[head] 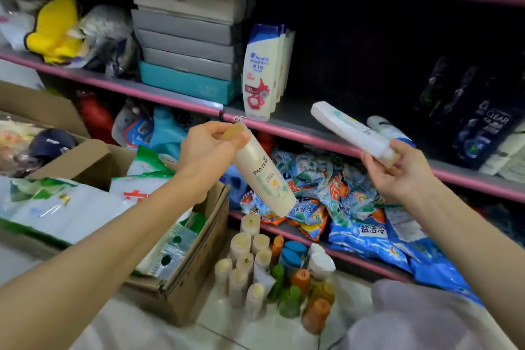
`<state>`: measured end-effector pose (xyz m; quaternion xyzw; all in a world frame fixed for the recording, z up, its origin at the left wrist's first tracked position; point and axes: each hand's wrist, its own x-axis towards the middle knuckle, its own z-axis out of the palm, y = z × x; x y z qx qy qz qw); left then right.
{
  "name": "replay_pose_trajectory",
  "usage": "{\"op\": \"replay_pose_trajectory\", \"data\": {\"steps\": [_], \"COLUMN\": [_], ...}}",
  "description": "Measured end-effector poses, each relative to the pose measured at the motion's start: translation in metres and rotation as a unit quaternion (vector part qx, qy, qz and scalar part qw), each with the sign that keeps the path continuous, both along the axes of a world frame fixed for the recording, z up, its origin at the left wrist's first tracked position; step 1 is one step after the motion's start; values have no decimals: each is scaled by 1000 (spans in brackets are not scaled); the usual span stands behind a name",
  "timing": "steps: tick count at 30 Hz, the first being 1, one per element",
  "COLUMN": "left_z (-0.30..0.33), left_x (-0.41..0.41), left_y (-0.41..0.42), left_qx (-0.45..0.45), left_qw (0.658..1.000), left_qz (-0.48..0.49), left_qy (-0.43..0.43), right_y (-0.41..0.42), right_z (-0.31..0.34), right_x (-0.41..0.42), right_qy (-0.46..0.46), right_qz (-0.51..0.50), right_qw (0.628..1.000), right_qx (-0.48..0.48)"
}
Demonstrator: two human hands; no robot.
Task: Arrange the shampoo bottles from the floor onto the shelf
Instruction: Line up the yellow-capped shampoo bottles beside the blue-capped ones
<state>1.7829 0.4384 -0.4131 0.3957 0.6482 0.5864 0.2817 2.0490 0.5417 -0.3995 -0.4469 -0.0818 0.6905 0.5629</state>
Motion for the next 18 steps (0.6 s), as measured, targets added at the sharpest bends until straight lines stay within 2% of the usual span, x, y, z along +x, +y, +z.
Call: {"op": "replay_pose_trajectory", "data": {"steps": [8, 10, 12, 14, 15, 16, 17, 18], "left_z": [25, 27, 28, 31, 33, 35, 37, 40], "left_x": [5, 7, 10, 14, 16, 19, 22, 25], "left_y": [6, 9, 13, 19, 22, 25, 28, 31], "left_qx": [39, 47, 52, 56, 56, 59, 66, 76], "left_qw": [998, 998, 997, 996, 996, 995, 993, 990], "left_qz": [-26, -35, -48, -63, -73, -86, -99, -112], "left_qy": [-28, -31, -20, -10, -9, -12, -21, -33], "right_y": [40, 47, 41, 23, 11, -3, -16, -28], "right_z": [8, 3, -6, -15, -18, -21, -24, -27], "right_x": [-27, -25, -25, -27, -30, -35, -41, -48], "right_qy": [-15, -53, -133, -208, -254, -306, -351, -380], "right_qz": [-60, -32, 65, 234, 326, 402, 450, 468], "right_qw": [998, 998, 988, 946, 900, 839, 778, 736], "right_qx": [15, 29, 35, 85, 141, 204, 262, 309]}}
